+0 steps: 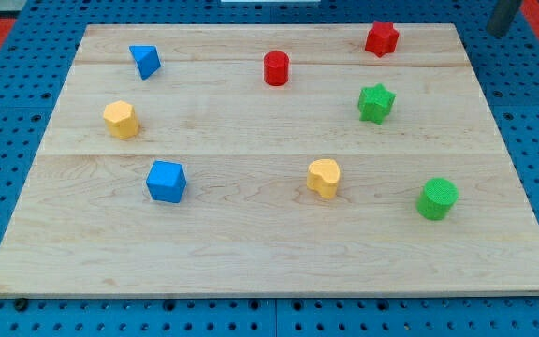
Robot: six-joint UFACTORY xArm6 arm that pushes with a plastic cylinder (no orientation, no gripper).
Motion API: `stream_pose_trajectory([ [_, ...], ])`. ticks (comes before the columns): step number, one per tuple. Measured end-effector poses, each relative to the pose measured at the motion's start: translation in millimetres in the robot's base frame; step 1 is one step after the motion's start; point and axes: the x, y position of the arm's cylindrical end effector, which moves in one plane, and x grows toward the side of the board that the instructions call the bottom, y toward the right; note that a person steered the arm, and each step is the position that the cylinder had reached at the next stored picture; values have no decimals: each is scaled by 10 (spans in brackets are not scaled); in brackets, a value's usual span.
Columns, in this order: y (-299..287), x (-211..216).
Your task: Push res star into red circle
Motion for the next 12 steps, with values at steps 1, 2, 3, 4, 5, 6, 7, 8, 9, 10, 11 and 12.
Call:
stream_pose_trajectory([
  [1,0,48],
  [2,0,82],
  [3,0,114],
  [4,2,146],
  [5,1,171],
  [6,-33,178],
  [7,-221,166],
  [8,-347,221],
  [9,-414,315],
  [10,-481,124],
  [11,-804,-193],
  [12,-1295,-159],
])
